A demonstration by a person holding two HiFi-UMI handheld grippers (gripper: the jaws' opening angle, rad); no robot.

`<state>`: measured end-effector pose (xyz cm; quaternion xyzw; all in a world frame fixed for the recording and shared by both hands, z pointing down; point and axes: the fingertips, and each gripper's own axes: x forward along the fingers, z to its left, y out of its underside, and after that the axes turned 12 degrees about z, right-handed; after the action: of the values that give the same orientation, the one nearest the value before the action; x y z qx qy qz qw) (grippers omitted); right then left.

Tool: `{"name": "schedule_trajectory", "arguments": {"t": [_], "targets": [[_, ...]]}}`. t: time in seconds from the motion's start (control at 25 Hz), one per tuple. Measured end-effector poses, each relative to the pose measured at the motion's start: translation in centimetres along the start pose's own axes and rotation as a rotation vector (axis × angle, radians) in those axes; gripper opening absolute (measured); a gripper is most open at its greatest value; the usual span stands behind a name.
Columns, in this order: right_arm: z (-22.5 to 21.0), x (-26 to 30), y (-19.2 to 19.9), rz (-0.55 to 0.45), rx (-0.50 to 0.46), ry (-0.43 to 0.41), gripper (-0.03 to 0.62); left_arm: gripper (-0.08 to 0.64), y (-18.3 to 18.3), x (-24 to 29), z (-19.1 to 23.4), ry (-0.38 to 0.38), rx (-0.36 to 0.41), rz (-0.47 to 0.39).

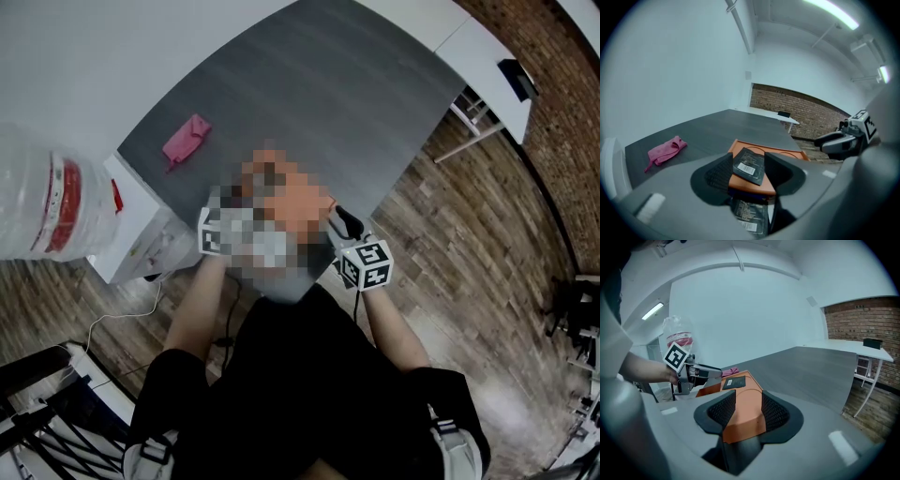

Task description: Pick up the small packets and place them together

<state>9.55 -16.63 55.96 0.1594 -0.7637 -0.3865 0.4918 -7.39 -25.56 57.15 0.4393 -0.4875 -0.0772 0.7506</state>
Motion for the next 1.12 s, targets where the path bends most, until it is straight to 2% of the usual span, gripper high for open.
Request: {"name": "schedule_trajectory", "arguments": {"t": [0.2, 0.32, 0.44, 0.52, 0.72, 0.88, 1.0, 1.12], "targets": [[0.1, 0.2, -1.3, -0.01, -0.034, -0.008, 0.172, 0.193, 2.0, -1.0, -3.0, 0.129, 0.149, 0.042], [0.7, 0.7, -1.7, -0.009, -0.049, -0.026, 0.172, 0.192, 3.7, -1.7, -3.5, 0.191, 0.187, 0.07], [1.3, 1.4, -1.5, 0.005, -0.056, -0.046, 0.172, 0.192, 5.9, -2.2, -4.2, 0.24, 0.275, 0.139], [1.6, 1.8, -1.6, 0.01, -0.061, -0.059, 0.171, 0.192, 7.4, -2.4, -4.6, 0.247, 0.384, 0.2], [2.5, 2.4, -2.3, 0.014, -0.084, -0.088, 0.17, 0.193, 10.8, -2.1, -4.1, 0.177, 0.732, 0.351], [2.5, 2.5, -2.2, 0.021, -0.082, -0.092, 0.17, 0.207, 12.5, -1.6, -4.5, 0.203, 0.945, 0.441], [2.2, 2.4, -1.9, 0.025, -0.072, -0.084, 0.17, 0.229, 13.5, -0.9, -4.6, 0.222, 1.047, 0.494], [1.8, 2.1, -1.7, 0.025, -0.052, -0.078, 0.17, 0.229, 13.6, -0.3, -4.7, 0.24, 1.064, 0.52]]}}
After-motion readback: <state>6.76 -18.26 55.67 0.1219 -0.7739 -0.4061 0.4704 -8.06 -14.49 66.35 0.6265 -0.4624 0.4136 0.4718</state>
